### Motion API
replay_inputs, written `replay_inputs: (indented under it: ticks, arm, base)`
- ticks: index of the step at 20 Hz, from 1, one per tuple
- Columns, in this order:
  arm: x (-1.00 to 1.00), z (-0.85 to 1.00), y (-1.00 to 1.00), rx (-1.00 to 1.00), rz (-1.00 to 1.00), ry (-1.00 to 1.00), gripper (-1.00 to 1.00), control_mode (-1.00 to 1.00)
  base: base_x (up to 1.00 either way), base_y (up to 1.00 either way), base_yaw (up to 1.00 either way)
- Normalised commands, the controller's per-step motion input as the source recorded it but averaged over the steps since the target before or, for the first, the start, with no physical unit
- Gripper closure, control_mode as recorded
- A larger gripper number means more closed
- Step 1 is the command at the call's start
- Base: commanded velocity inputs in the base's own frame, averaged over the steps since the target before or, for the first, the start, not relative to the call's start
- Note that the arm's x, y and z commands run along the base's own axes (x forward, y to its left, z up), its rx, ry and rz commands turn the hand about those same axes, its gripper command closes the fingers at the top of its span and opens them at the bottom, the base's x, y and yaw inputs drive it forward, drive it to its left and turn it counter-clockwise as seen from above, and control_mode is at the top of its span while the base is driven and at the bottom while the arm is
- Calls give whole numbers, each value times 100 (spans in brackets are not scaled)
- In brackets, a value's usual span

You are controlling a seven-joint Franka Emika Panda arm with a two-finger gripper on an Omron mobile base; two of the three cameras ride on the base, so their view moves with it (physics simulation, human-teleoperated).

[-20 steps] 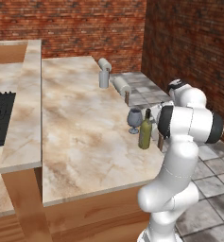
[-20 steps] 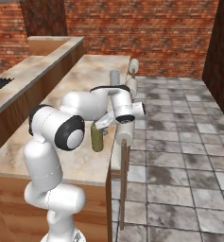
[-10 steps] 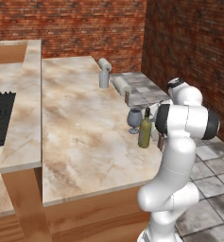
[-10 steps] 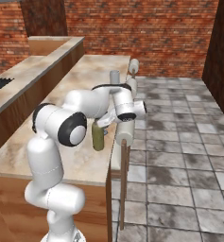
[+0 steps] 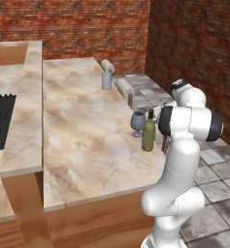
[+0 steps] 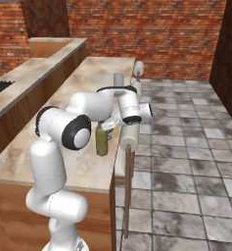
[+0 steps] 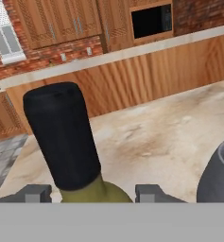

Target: There is a wine glass and glass cup on the dining counter. Place the wine bottle next to the wine glass and the juice bottle next to the glass cup.

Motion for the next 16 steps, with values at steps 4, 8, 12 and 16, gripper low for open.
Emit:
replay_inputs:
  ticks: [4,8,12,16]
  arm:
    - [0,-30,0,0,0,0,100,-100]
    - [-1,-31,0,0,0,0,-100,-100]
    - [-3,-32,0,0,0,0,-100,-100]
    - [-3,-26,0,0,0,0,-100,-100]
  base:
    - [0,0,0]
    - [0,0,0]
    - [0,0,0]
    - [0,0,0]
